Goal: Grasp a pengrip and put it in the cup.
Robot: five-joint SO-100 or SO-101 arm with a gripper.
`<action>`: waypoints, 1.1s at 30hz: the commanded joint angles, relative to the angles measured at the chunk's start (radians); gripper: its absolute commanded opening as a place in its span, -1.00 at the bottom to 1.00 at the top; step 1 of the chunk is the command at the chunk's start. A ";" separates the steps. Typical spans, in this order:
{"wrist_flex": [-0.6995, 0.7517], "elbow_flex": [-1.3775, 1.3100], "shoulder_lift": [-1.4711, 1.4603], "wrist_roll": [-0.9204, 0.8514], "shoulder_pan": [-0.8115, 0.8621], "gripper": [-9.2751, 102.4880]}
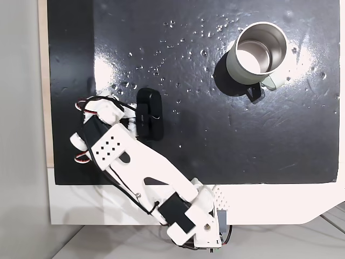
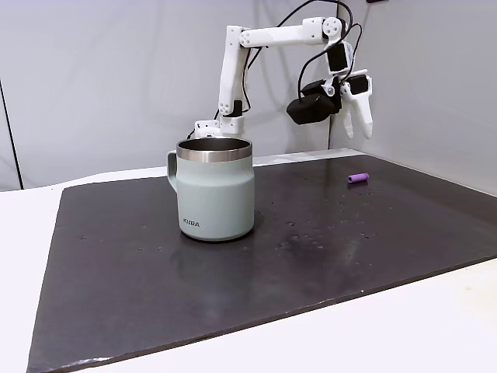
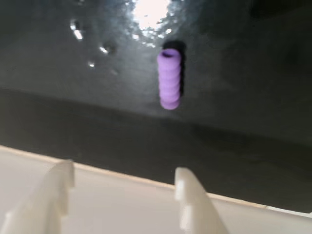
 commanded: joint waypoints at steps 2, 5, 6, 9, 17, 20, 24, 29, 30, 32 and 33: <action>0.044 -0.121 -0.091 0.031 -0.014 -0.36; 0.051 -0.143 -0.141 0.040 -0.015 -0.36; 0.054 -0.158 -0.160 0.040 -0.015 -0.36; 0.067 -0.219 -0.230 0.041 -0.015 -0.37; 0.089 -0.339 -0.393 0.041 -0.028 -0.37; 0.098 -0.360 -0.434 0.043 -0.046 -0.37; 0.101 -0.383 -0.468 0.038 -0.061 -0.37; 0.114 -0.399 -0.511 0.040 -0.061 -0.42; 0.114 -0.399 -0.514 0.038 -0.061 -0.45; 0.114 -0.397 -0.515 0.035 -0.058 -0.52; 0.114 -0.396 -0.515 0.035 -0.058 -0.54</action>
